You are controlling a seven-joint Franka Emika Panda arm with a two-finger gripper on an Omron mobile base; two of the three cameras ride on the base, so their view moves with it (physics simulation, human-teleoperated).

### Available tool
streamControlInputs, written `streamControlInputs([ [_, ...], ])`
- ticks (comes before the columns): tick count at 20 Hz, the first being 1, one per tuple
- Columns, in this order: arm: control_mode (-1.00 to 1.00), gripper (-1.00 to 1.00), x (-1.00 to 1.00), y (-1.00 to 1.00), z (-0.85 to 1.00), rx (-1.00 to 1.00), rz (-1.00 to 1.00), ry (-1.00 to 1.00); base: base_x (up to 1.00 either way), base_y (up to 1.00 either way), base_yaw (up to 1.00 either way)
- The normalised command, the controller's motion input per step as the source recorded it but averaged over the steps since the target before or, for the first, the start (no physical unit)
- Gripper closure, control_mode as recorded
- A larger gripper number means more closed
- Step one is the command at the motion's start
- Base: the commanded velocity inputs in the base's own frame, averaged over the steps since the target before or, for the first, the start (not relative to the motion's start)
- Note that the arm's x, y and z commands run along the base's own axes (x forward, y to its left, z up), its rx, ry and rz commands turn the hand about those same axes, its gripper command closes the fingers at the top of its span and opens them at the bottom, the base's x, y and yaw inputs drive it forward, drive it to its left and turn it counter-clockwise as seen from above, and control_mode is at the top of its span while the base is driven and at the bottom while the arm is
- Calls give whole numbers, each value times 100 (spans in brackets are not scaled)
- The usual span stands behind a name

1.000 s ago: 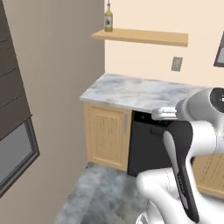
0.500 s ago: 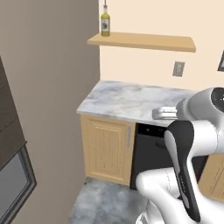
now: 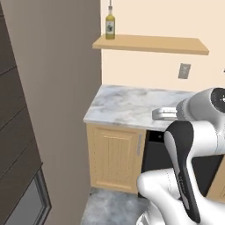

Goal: Take 2 condiments from the cabinet and move them on the counter near the stove.Make sure the condiments are lined up with each other, next to each other.

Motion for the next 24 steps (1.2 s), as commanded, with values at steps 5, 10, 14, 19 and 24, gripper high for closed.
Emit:
streamControlInputs([
  [5,100,-100,0,0,0,0,0,0,42,30,-23],
  [10,100,-100,0,0,0,0,0,0,40,34,-23],
  [14,100,-100,0,0,0,0,0,0,56,28,-22],
  [19,100,-100,0,0,0,0,0,0,67,19,-21],
  [24,100,-100,0,0,0,0,0,0,51,37,-20],
])
